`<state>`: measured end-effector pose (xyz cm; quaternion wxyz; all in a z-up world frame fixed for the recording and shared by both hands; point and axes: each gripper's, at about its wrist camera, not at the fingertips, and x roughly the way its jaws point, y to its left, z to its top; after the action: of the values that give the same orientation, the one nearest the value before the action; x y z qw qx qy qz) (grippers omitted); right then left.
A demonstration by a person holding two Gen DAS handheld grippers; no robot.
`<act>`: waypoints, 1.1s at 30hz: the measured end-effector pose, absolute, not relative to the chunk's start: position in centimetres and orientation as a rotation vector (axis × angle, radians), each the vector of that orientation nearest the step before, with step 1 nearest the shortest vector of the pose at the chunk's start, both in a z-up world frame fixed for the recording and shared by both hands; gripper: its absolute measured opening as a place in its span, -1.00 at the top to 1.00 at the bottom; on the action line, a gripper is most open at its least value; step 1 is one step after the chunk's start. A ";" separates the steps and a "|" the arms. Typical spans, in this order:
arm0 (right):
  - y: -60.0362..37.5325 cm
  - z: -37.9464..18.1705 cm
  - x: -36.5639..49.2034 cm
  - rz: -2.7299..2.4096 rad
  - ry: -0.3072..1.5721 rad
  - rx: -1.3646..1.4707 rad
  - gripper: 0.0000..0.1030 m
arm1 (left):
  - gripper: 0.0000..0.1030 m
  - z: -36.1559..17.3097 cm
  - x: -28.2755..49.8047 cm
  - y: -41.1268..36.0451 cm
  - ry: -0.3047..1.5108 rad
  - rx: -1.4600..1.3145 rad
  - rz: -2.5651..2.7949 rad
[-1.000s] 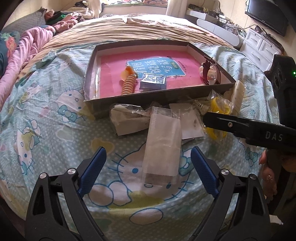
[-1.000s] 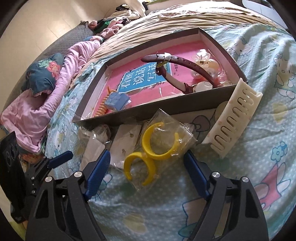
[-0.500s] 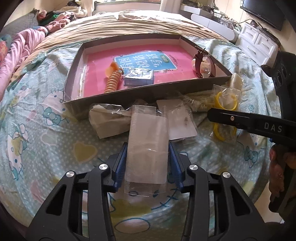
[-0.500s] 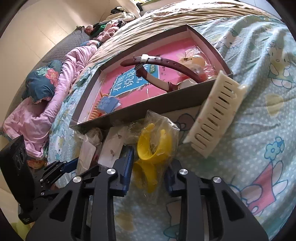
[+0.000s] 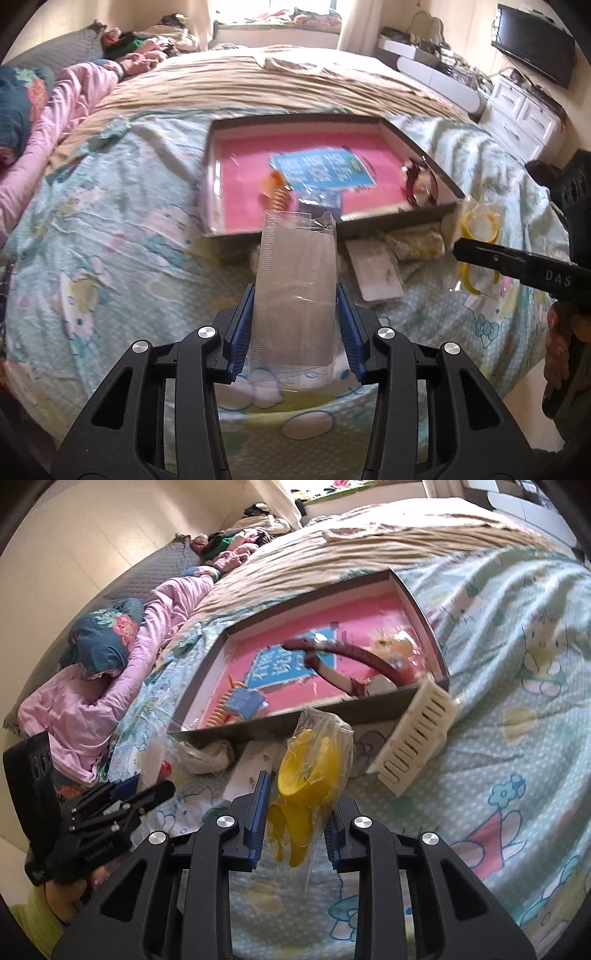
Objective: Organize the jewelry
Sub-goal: 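Carry both items into the pink box and open the right tool while the left releases the packet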
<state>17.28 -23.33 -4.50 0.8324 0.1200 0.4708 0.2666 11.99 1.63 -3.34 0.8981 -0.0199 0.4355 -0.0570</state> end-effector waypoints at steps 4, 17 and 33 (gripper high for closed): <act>-22.4 -3.5 17.2 0.589 0.976 0.236 0.51 | 0.33 -2.4 12.0 2.7 0.880 -0.054 -0.095; -18.8 -1.1 17.4 0.670 0.917 0.171 0.52 | 0.33 -0.2 12.4 4.9 0.830 -0.081 -0.039; -15.8 0.9 19.7 0.711 0.860 0.125 0.52 | 0.33 1.1 14.8 5.6 0.801 -0.076 -0.020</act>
<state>19.66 -15.80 0.86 0.8466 0.0593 0.4077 0.3369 14.78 5.57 1.10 0.9201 -0.0371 0.3897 -0.0098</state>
